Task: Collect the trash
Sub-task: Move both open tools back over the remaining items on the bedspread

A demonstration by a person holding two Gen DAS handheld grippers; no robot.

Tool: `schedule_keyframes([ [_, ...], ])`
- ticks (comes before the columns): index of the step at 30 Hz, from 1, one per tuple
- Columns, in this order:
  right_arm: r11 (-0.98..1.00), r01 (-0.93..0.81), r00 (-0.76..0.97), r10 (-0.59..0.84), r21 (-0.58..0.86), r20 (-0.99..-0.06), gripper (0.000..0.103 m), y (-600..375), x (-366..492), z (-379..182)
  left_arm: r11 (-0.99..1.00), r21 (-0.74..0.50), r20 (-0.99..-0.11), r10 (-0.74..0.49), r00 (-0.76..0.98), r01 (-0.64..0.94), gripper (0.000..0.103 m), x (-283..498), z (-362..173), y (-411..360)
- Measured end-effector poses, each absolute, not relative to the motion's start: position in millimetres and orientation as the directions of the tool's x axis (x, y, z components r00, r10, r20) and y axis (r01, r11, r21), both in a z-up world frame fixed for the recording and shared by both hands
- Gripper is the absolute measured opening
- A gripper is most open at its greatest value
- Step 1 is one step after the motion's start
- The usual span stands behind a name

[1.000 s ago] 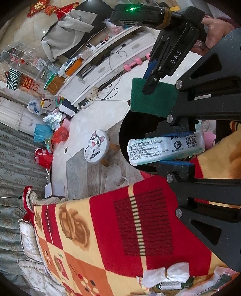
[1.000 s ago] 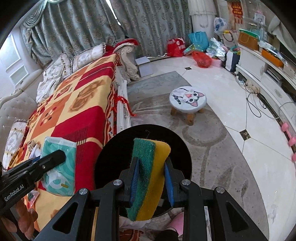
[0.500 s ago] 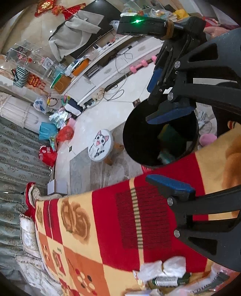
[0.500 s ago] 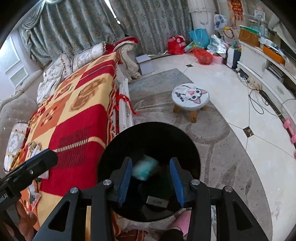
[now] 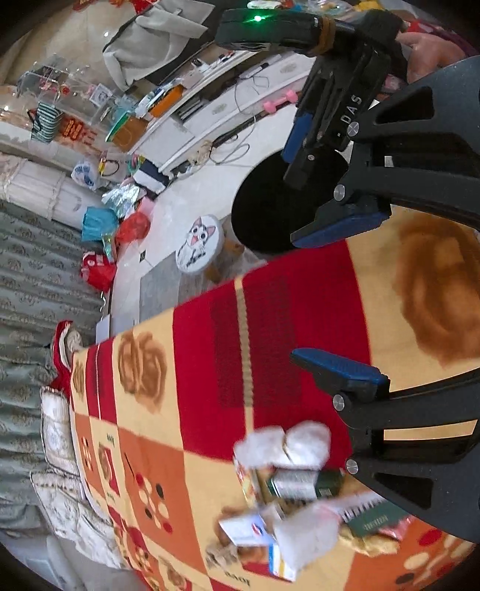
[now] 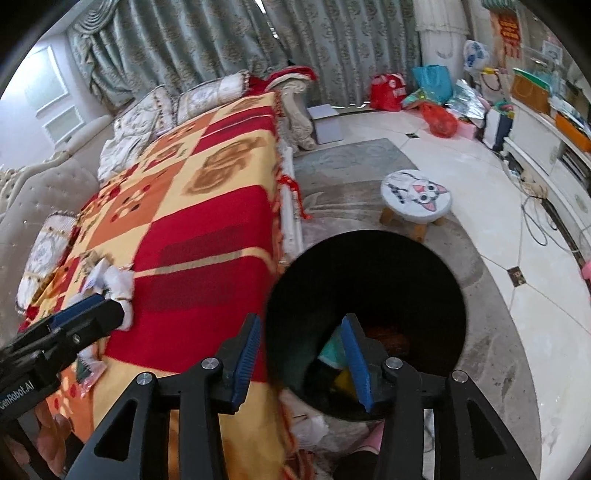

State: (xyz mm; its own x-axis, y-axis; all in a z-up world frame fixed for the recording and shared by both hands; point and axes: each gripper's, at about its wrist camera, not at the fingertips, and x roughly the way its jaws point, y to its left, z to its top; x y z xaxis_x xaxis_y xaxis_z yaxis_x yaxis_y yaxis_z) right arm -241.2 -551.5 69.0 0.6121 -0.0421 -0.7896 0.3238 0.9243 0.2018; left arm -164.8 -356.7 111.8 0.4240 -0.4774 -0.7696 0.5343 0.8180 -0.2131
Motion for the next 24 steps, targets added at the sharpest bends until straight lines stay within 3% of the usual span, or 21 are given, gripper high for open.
schedule_keyframes([
  [6, 0.943, 0.243, 0.607, 0.035, 0.227, -0.794, 0.054, -508.7, -226.1, 63.3, 0.852, -0.182, -0.780, -0.429, 0.456, 0.491, 0.055, -164.4, 113.1, -304.2],
  [18, 0.962, 0.094, 0.556, 0.163, 0.256, -0.815, 0.060, -426.3, -177.4, 42.7, 0.942, -0.141, -0.795, -0.292, 0.532, 0.305, 0.055, -134.4, 103.4, -180.1],
  [24, 0.958, 0.059, 0.533, 0.208, 0.281, -0.820, 0.061, -399.0, -143.7, 33.1, 0.958, -0.184, -0.799, -0.277, 0.533, 0.222, 0.055, -114.6, 90.7, -137.1],
])
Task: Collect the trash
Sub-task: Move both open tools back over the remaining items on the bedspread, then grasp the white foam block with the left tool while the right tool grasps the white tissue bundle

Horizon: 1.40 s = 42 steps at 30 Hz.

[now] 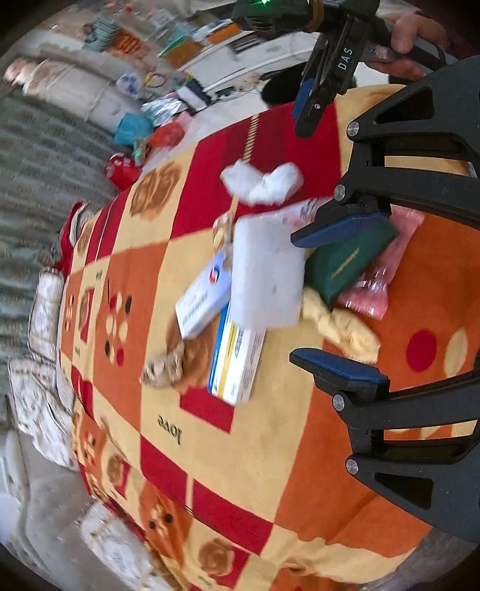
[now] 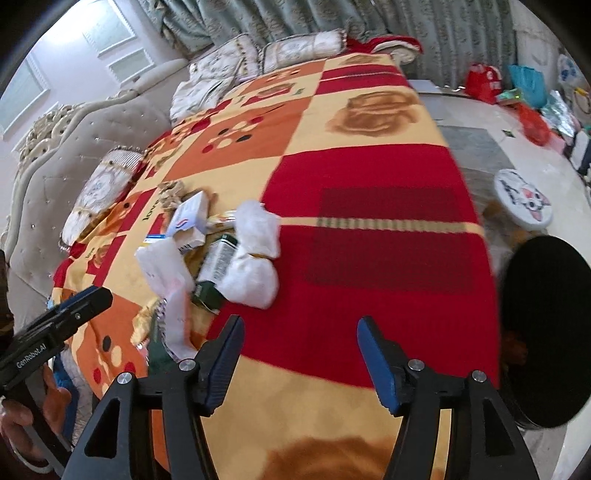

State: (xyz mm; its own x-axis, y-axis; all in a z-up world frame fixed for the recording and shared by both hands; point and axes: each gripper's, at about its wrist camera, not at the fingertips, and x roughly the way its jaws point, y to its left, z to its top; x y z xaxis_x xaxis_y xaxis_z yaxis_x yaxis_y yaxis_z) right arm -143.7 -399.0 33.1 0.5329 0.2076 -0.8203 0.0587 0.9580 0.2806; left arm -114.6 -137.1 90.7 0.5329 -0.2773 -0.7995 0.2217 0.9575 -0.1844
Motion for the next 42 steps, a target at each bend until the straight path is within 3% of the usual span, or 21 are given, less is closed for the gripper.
schedule_keyframes([
  [7, 0.953, 0.044, 0.517, 0.235, 0.300, -0.823, 0.062, -380.4, -109.3, 22.3, 0.930, -0.282, -0.769, -0.367, 0.523, 0.237, 0.066, -87.2, 78.1, -122.8],
  [21, 0.937, 0.008, 0.497, 0.300, 0.350, -0.814, 0.063, -380.3, -71.5, -0.6, 0.817, -0.349, -0.739, -0.541, 0.402, 0.459, 0.066, -49.9, 51.8, -151.5],
  [23, 0.939, -0.002, 0.504, 0.298, 0.344, -0.810, 0.053, -380.4, -71.7, -1.0, 0.807, -0.366, -0.736, -0.555, 0.386, 0.463, 0.063, -46.7, 50.4, -153.9],
  [24, 0.939, -0.011, 0.500, 0.302, 0.343, -0.812, 0.043, -379.7, -72.0, -1.7, 0.810, -0.361, -0.739, -0.551, 0.387, 0.463, 0.060, -46.1, 50.3, -156.1],
  [27, 0.941, -0.031, 0.506, 0.306, 0.338, -0.806, 0.032, -377.8, -75.4, 0.2, 0.814, -0.347, -0.743, -0.542, 0.394, 0.465, 0.045, -47.8, 54.4, -158.5],
  [29, 0.947, -0.050, 0.518, 0.296, 0.317, -0.802, 0.031, -375.5, -80.7, 5.5, 0.814, -0.357, -0.737, -0.547, 0.397, 0.459, 0.034, -49.1, 59.9, -156.0],
  [32, 0.954, -0.063, 0.541, 0.280, 0.294, -0.793, 0.031, -376.7, -90.2, 15.5, 0.822, -0.346, -0.734, -0.537, 0.416, 0.452, 0.028, -54.5, 71.1, -151.6],
  [42, 0.964, -0.046, 0.607, 0.234, 0.261, -0.759, 0.031, -396.8, -129.5, 52.4, 0.868, -0.284, -0.702, -0.478, 0.528, 0.408, 0.026, -80.4, 111.0, -146.8],
])
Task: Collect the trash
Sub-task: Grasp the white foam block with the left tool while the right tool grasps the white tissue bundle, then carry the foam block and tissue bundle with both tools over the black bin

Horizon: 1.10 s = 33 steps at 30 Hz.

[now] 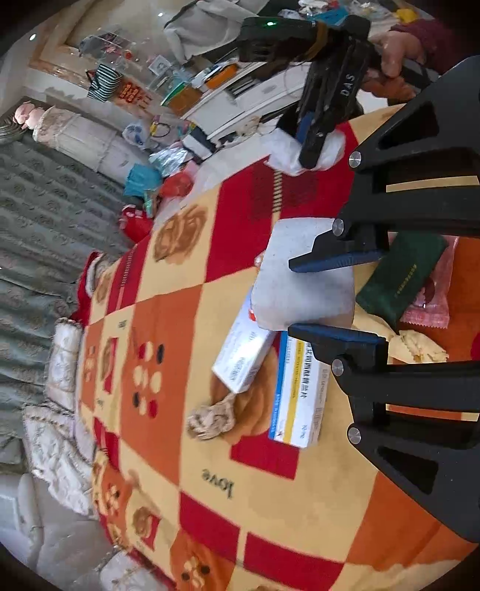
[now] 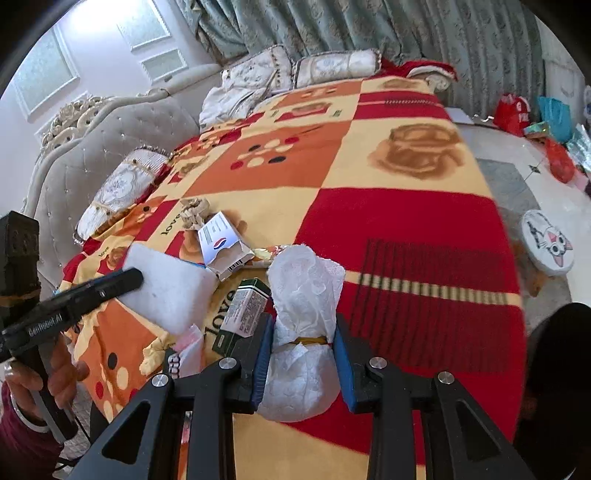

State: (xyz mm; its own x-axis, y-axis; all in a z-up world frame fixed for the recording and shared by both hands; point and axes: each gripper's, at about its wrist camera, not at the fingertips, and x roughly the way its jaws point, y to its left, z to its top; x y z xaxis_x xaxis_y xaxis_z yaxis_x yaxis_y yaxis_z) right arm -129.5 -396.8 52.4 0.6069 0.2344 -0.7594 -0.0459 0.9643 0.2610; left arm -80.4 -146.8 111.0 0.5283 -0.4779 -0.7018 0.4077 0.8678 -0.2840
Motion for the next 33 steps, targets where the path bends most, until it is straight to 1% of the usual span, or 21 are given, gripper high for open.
schedule_keyframes([
  [6, 0.971, -0.018, 0.624, 0.198, 0.240, -0.756, 0.031, -406.2, -147.7, 61.0, 0.886, -0.210, -0.674, -0.437, 0.596, 0.412, 0.026, -99.2, 134.6, -167.9],
  [9, 0.973, -0.008, 0.628, 0.183, 0.229, -0.756, 0.031, -409.6, -154.5, 62.4, 0.893, -0.182, -0.674, -0.418, 0.610, 0.411, 0.026, -105.5, 136.6, -181.5],
  [33, 0.968, 0.135, 0.657, 0.074, 0.213, -0.751, 0.031, -482.8, -210.3, 70.4, 0.841, -0.127, -0.700, -0.452, 0.553, 0.526, 0.026, -143.2, 133.3, -298.4],
])
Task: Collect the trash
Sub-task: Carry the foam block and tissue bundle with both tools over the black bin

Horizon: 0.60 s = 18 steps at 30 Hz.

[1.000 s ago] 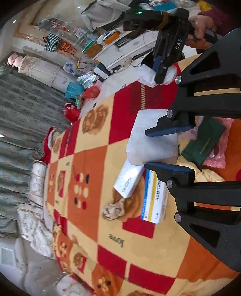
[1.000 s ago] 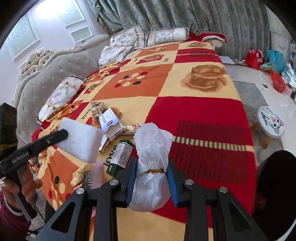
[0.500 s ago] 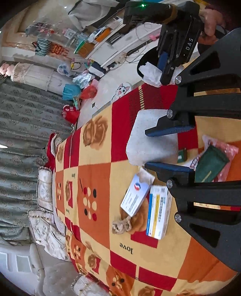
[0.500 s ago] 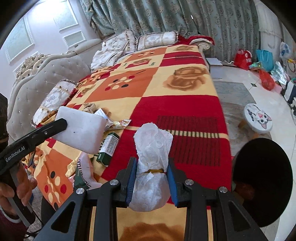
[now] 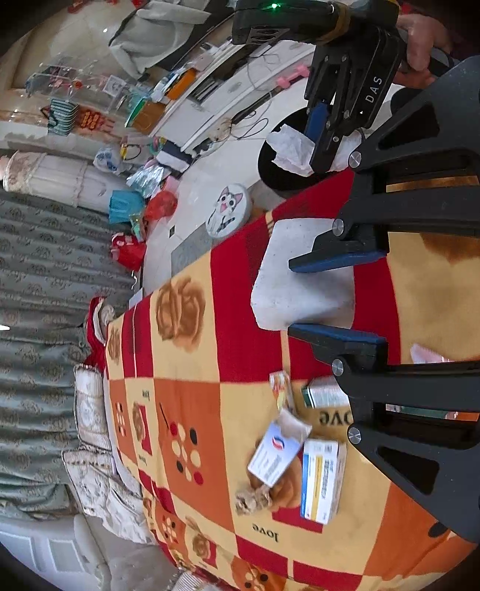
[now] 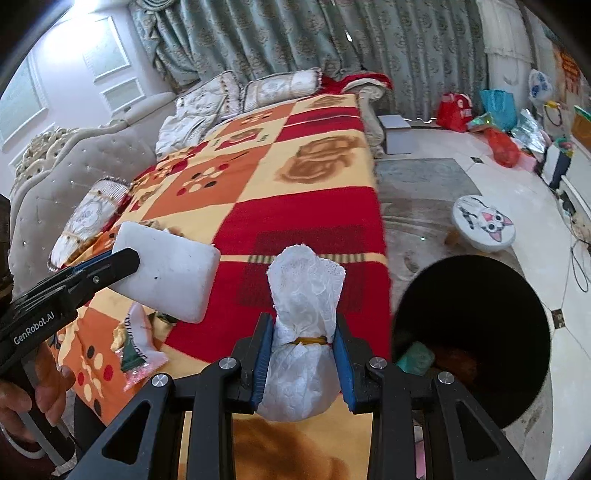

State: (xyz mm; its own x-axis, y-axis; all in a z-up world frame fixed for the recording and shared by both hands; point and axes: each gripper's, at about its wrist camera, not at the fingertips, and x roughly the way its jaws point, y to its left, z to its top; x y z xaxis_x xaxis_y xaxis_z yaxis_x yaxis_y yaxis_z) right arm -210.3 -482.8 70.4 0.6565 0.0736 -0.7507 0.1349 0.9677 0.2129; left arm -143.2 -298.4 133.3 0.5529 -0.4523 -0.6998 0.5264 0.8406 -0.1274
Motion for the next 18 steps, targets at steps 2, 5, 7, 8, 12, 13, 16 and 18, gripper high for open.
schedule_keyframes([
  [2, 0.965, 0.152, 0.659, 0.062, 0.213, -0.749, 0.031, -491.7, -216.0, 71.4, 0.835, -0.127, -0.701, -0.458, 0.547, 0.535, 0.026, -145.2, 133.5, -307.2],
  [5, 0.960, 0.178, 0.662, 0.045, 0.215, -0.748, 0.031, -505.7, -223.2, 72.7, 0.824, -0.128, -0.703, -0.468, 0.536, 0.551, 0.026, -147.7, 132.9, -321.1],
  [7, 0.957, 0.194, 0.663, 0.033, 0.214, -0.748, 0.031, -513.7, -228.0, 73.2, 0.815, -0.130, -0.705, -0.476, 0.525, 0.565, 0.026, -150.2, 131.9, -332.7],
  [8, 0.955, 0.204, 0.662, 0.026, 0.214, -0.749, 0.031, -518.3, -231.0, 73.3, 0.811, -0.131, -0.706, -0.480, 0.521, 0.570, 0.026, -151.8, 131.3, -337.8],
  [12, 0.948, 0.237, 0.660, 0.004, 0.214, -0.751, 0.031, -534.9, -240.0, 72.5, 0.796, -0.131, -0.707, -0.493, 0.507, 0.590, 0.026, -156.6, 129.8, -357.6],
  [13, 0.945, 0.248, 0.659, -0.002, 0.215, -0.752, 0.031, -539.7, -242.8, 72.0, 0.794, -0.133, -0.707, -0.495, 0.505, 0.593, 0.026, -157.7, 129.4, -360.6],
  [16, 0.939, 0.268, 0.656, -0.014, 0.216, -0.754, 0.031, -550.3, -248.8, 70.7, 0.783, -0.135, -0.712, -0.502, 0.490, 0.607, 0.026, -160.2, 127.0, -375.9],
  [18, 0.934, 0.283, 0.655, -0.023, 0.217, -0.755, 0.031, -557.5, -252.4, 69.6, 0.778, -0.139, -0.716, -0.507, 0.480, 0.613, 0.026, -161.2, 125.9, -384.3],
])
